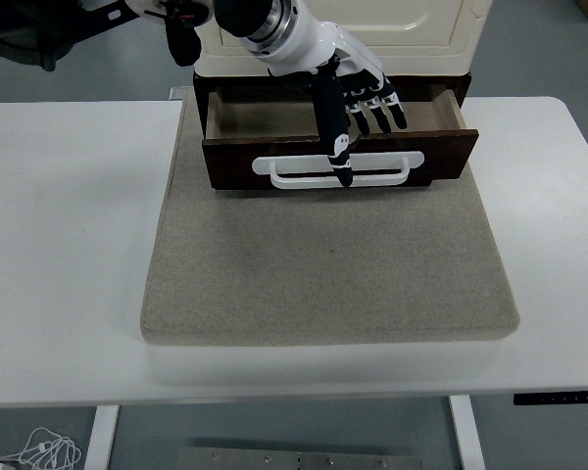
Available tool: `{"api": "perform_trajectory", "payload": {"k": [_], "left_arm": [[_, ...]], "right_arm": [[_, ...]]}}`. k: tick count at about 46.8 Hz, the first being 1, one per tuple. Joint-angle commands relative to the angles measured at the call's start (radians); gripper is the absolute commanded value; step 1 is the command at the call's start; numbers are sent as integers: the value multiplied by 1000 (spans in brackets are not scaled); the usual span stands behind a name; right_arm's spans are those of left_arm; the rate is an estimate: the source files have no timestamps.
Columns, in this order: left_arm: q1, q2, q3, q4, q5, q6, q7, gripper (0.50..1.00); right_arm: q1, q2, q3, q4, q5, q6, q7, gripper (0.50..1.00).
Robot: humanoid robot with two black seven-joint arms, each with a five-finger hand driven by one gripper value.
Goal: Open the drawer under the combination cabinet
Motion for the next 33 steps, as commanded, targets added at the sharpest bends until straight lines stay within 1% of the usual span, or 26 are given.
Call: {"api": "perform_trajectory", "payload": {"k": [1,5,14,18,23,28,30,33], "left_arm": [[-2,15,-34,0,1,-4,-2,1000],[3,38,-106,8,7,-4,-2,1000],[23,92,-315,37,13,-4,-9,1000],[47,103,-420,95,10,-4,-12,1000],[87,101,-578,196,13,-4,-14,1000],[98,103,-701,282,13,-2,-18,1000],[101,104,-741,310,13,-2,-29,1000],[101,121,-792,342,13,-1,-63,1000]], "right_arm": [[0,0,0,0,0,0,0,926],[0,0,0,0,0,0,0,926],[0,0,0,0,0,0,0,926],[0,0,0,0,0,0,0,926],[0,0,0,0,0,0,0,928],[0,0,0,0,0,0,0,926],[0,0,0,0,0,0,0,926],[0,0,0,0,0,0,0,926]]}}
